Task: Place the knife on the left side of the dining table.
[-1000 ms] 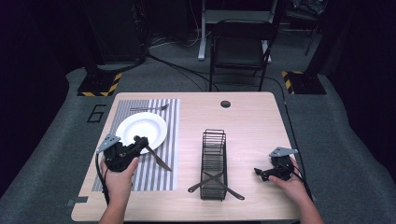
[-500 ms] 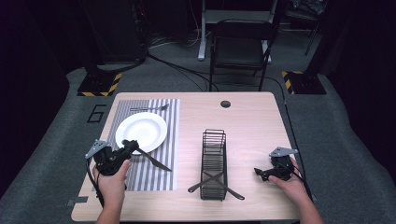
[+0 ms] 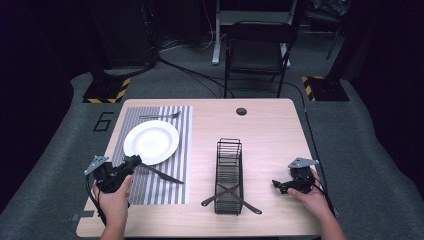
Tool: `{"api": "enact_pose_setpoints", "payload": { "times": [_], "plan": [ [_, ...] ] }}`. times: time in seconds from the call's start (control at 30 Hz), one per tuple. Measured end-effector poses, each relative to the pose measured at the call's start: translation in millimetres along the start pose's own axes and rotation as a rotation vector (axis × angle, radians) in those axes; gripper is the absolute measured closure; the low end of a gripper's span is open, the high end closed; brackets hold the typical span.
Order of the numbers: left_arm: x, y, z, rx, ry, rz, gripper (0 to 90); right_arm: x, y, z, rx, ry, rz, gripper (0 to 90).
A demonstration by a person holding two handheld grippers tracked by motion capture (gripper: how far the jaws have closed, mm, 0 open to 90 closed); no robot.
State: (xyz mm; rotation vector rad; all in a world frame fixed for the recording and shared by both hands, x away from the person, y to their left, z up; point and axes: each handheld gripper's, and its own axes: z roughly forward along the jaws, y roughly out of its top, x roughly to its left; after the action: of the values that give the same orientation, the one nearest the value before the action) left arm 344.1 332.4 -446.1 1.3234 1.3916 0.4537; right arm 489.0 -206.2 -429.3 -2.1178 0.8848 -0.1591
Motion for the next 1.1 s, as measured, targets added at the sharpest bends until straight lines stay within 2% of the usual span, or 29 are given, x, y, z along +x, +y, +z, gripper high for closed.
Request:
{"api": "enact_pose_setpoints", "payload": {
  "times": [0.17, 0.47, 0.7, 0.77, 1.1],
  "plan": [
    [10.0, -5.7, -2.7, 0.003, 0.015, -0.019, 73.2, 0.0, 0.1, -0.1, 0.002, 0.002, 0.002, 0.0],
    [19.6, -11.3, -1.9, -0.004, 0.026, -0.054, 71.5, -0.2, 0.1, 0.0, 0.002, 0.006, 0.0, 0.0],
    [25.8, -15.6, -2.1, -0.002, 0.041, -0.059, 70.0, 0.0, 0.0, 0.0, 0.0, 0.0, 0.0, 0.0],
    [28.1, -16.6, -3.1, 0.001, 0.045, -0.056, 67.2, -0.2, 0.0, 0.1, 0.0, 0.004, 0.0, 0.0],
    [36.4, -17.1, -7.8, -0.024, 0.067, -0.086, 65.6, -0.1, 0.0, 0.0, 0.0, 0.0, -0.001, 0.0]
  ]
}}
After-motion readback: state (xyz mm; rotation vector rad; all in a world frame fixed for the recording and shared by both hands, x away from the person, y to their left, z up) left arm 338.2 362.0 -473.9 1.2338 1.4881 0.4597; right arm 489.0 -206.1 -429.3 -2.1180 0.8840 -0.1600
